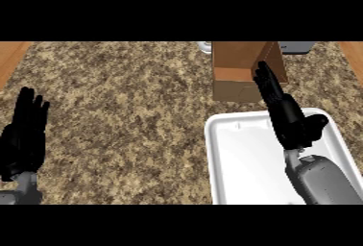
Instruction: Pick the lemon from the tray and place it in the cardboard box
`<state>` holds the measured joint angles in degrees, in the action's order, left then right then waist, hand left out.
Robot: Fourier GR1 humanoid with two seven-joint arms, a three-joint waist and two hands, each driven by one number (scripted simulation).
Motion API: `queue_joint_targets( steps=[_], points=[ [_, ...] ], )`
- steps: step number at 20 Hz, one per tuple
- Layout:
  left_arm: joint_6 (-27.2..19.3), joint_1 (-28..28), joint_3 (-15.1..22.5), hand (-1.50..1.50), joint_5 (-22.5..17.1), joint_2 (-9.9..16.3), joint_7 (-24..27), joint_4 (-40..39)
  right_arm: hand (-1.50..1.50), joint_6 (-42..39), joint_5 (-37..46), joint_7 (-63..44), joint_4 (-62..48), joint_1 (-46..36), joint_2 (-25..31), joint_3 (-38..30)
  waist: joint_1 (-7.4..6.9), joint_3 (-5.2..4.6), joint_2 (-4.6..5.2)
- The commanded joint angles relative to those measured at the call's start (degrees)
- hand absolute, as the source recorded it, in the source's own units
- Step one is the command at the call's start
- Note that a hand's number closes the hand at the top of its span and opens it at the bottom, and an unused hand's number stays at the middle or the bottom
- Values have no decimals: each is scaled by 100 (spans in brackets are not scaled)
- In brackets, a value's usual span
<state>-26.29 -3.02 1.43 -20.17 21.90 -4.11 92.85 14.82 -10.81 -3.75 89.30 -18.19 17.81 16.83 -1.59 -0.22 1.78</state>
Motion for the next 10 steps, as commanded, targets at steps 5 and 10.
queue_joint_targets(
  steps=[5, 10],
  points=[
    [1165, -392, 687, 0, 817, 1018, 460, 128, -150, 760, 580, -582, 264, -395, 1444, -1479, 742, 6, -283],
    [1876, -372, 1186, 0, 899, 1153, 636, 211, -150, 554, 1210, -1212, 174, 749, 2808, -1752, 713, 8, -252]
  ],
)
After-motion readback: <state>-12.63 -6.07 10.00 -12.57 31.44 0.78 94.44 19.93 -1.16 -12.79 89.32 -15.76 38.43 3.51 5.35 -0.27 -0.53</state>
